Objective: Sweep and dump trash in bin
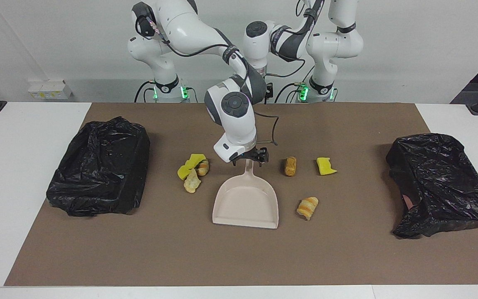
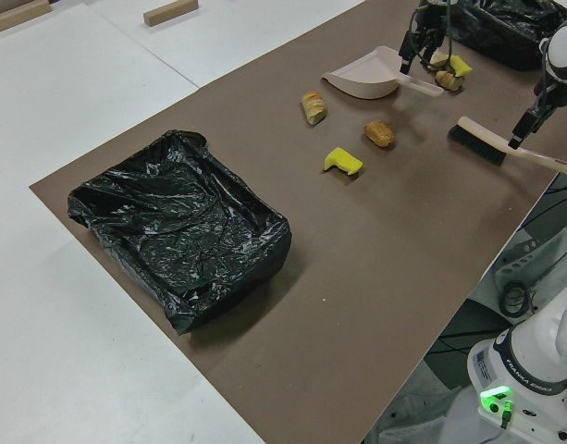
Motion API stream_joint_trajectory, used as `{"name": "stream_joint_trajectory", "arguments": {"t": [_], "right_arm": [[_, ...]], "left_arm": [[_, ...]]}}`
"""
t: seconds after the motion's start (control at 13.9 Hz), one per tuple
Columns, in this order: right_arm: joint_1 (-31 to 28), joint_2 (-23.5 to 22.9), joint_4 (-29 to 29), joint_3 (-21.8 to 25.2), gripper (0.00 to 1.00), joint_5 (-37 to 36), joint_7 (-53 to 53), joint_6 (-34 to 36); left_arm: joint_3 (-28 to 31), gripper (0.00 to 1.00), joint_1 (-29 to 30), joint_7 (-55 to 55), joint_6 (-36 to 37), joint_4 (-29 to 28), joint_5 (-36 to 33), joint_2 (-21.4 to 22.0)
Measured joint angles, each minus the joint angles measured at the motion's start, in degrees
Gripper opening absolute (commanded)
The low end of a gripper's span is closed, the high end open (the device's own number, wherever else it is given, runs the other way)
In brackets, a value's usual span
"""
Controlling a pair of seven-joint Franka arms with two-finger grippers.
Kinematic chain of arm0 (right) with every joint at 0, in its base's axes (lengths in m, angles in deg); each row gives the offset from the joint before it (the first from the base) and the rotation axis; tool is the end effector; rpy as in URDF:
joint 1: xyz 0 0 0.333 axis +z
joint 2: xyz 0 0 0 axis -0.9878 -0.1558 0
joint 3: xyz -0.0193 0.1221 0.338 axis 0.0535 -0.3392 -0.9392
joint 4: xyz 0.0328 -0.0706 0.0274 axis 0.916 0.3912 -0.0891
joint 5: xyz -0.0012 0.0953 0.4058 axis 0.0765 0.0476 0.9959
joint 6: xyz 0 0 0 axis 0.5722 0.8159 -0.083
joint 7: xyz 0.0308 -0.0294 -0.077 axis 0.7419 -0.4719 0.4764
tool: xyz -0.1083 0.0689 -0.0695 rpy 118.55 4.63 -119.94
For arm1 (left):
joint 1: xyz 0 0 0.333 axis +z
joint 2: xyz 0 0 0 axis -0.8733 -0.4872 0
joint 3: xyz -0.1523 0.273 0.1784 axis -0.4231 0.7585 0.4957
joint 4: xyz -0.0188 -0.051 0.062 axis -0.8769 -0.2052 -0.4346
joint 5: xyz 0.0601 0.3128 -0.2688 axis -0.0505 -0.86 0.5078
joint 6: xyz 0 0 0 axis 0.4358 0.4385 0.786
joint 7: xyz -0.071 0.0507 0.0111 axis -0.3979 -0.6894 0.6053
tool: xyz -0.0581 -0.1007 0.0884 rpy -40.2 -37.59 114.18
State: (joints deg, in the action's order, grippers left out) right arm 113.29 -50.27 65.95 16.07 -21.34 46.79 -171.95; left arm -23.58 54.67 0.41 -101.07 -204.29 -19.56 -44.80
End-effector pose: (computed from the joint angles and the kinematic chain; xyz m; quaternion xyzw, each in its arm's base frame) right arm 0.6228 0.4012 0.3583 -0.9957 0.0465 0.0580 0.0561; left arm 0.2252 -0.4243 0.3664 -0.9970 0.0756 0.0158 0.0105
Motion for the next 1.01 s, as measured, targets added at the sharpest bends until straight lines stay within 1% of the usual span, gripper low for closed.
{"name": "stream_joint_trajectory", "arguments": {"t": [0.07, 0.14, 0.29, 0.36, 0.43, 0.5, 0.58, 0.65, 1.01], "right_arm": [[0.18, -0.11, 0.54, -0.01, 1.00, 0.00, 0.55, -0.02], [0.44, -0.16, 1.12, -0.01, 1.00, 0.00, 0.82, -0.02], [0.96, -0.24, 2.25, -0.02, 1.00, 0.00, 0.86, -0.02], [1.11, -0.25, 2.70, -0.02, 0.91, -0.01, 0.87, -0.02], [1.15, -0.25, 2.89, -0.02, 0.73, -0.02, 0.87, -0.02], [1.15, -0.24, 2.90, -0.02, 0.44, -0.02, 0.90, -0.02], [1.15, -0.24, 2.90, -0.02, 0.05, -0.02, 0.91, -0.02], [1.15, -0.24, 2.90, -0.02, 0.00, -0.02, 0.92, -0.02], [1.17, -0.17, 2.73, -0.03, 0.00, -0.02, 1.35, 0.25]], "left_arm": [[-1.49, 0.99, -0.02, -1.17, -1.34, -0.39, 0.02, -1.04], [-2.66, 0.91, -0.04, -1.97, -2.19, -0.78, 0.06, -1.92], [-3.65, 0.70, -0.13, -2.62, -2.63, -1.34, 0.88, -3.32], [-3.76, 0.57, -0.18, -3.09, -2.67, -1.46, 1.41, -4.01], [-3.89, 0.43, -0.20, -3.82, -2.74, -1.53, 1.54, -4.77], [-3.98, 0.32, -0.22, -4.38, -2.90, -1.53, 1.56, -5.46], [-4.00, 0.16, -0.22, -4.59, -3.11, -1.53, 1.56, -5.97], [-3.98, 0.01, -0.22, -4.60, -3.22, -1.53, 1.57, -6.26], [-3.33, 0.00, -0.17, -3.86, -2.59, -1.36, 1.57, -6.25]]}}
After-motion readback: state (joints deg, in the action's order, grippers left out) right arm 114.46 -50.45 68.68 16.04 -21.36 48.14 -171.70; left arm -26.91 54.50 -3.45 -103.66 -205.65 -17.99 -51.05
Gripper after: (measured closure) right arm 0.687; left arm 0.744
